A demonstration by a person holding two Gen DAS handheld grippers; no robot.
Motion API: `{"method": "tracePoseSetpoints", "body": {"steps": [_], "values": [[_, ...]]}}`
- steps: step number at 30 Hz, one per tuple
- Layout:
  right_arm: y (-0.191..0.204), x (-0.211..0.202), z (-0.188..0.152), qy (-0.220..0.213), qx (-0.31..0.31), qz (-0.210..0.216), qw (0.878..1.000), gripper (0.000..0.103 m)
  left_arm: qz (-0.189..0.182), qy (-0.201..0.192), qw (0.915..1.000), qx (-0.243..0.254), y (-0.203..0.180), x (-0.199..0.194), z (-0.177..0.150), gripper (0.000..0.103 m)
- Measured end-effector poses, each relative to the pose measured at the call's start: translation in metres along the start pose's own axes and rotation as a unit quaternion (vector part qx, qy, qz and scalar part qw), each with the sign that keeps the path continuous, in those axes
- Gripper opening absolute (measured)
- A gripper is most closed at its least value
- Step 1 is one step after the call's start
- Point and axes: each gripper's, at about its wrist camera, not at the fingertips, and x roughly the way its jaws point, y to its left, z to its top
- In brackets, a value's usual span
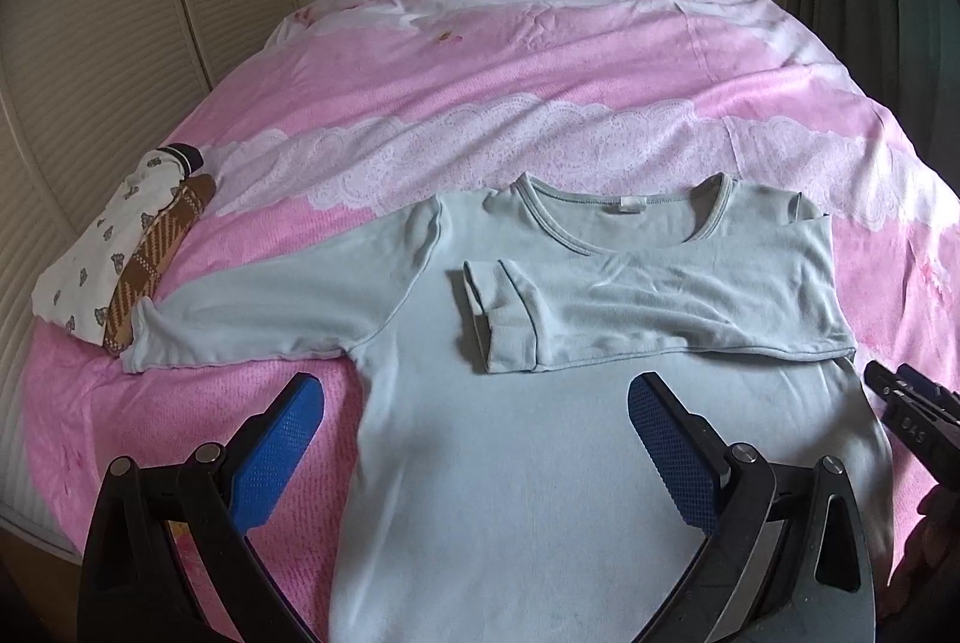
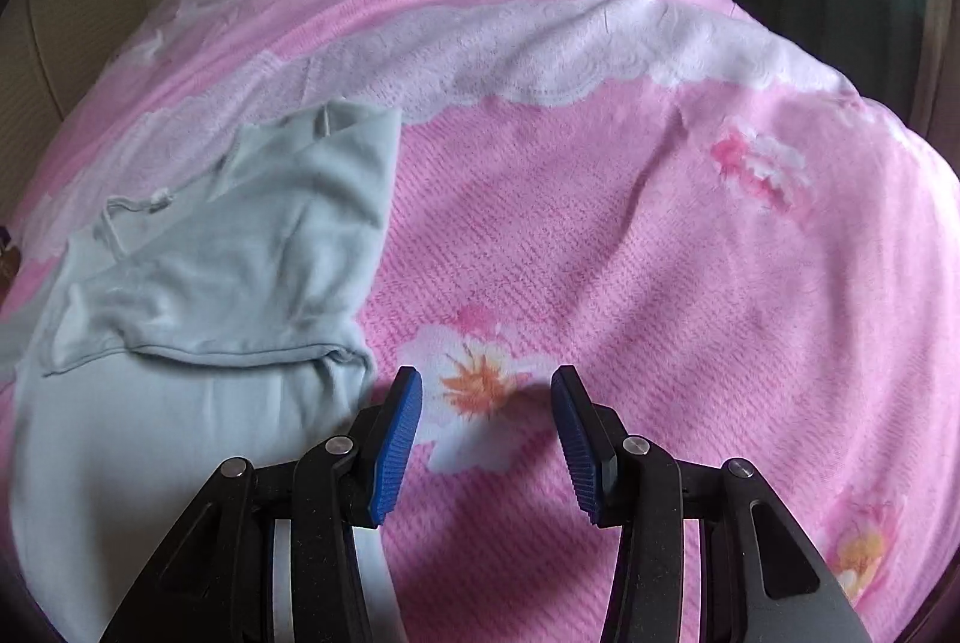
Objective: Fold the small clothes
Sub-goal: 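Open the right tool to release the folded sleeve on the shirt, then grasp the other sleeve cuff with the left tool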
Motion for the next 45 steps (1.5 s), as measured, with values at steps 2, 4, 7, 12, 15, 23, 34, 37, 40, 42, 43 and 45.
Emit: {"method": "tracePoseSetpoints", "body": {"steps": [2,4,7,12,15,23,34,37,40,42,43,45], "values": [[0.005,-0.013,-0.001,-0.012,-0.004,0.010,1.000,0.046,0.002,-0.003,1.0000,-0.003,0.005,-0.002,-0.002,0.103],[0.020,-0.026,0.000,-0.021,-0.014,0.024,0.999,0.046,0.004,-0.006,0.9999,-0.008,0.013,-0.003,-0.004,0.103],[0.048,-0.044,0.000,-0.036,-0.029,0.049,0.998,0.046,0.008,-0.009,0.9997,-0.022,0.036,-0.004,-0.008,0.103],[0.111,-0.070,-0.007,-0.054,-0.048,0.097,0.993,0.046,0.019,-0.013,0.9986,-0.048,0.092,0.001,-0.015,0.103],[0.156,-0.077,-0.012,-0.058,-0.064,0.123,0.989,0.046,0.024,-0.021,0.9972,-0.068,0.136,0.005,-0.019,0.103],[0.283,-0.090,-0.029,-0.067,-0.112,0.180,0.975,0.046,0.030,-0.026,0.9841,-0.173,0.274,0.027,-0.038,0.086],[0.365,-0.082,-0.058,-0.047,-0.157,0.200,0.966,0.046,0.003,-0.019,0.9743,-0.224,0.344,0.078,-0.059,0.063],[0.368,-0.078,-0.060,-0.041,-0.161,0.196,0.966,0.046,-0.013,-0.020,0.9721,-0.233,0.349,0.088,-0.062,0.060],[0.367,-0.074,-0.061,-0.035,-0.161,0.191,0.968,0.046,-0.025,-0.018,0.9688,-0.246,0.351,0.096,-0.065,0.059],[0.365,-0.072,-0.060,-0.032,-0.160,0.189,0.968,0.046,-0.028,-0.019,0.9678,-0.249,0.351,0.100,-0.066,0.056],[0.365,-0.072,-0.060,-0.032,-0.160,0.188,0.969,0.046,-0.033,-0.020,0.9668,-0.253,0.351,0.102,-0.067,0.052],[0.364,-0.071,-0.059,-0.032,-0.160,0.186,0.969,0.046,-0.039,-0.020,0.9658,-0.256,0.352,0.104,-0.070,0.046]]}}
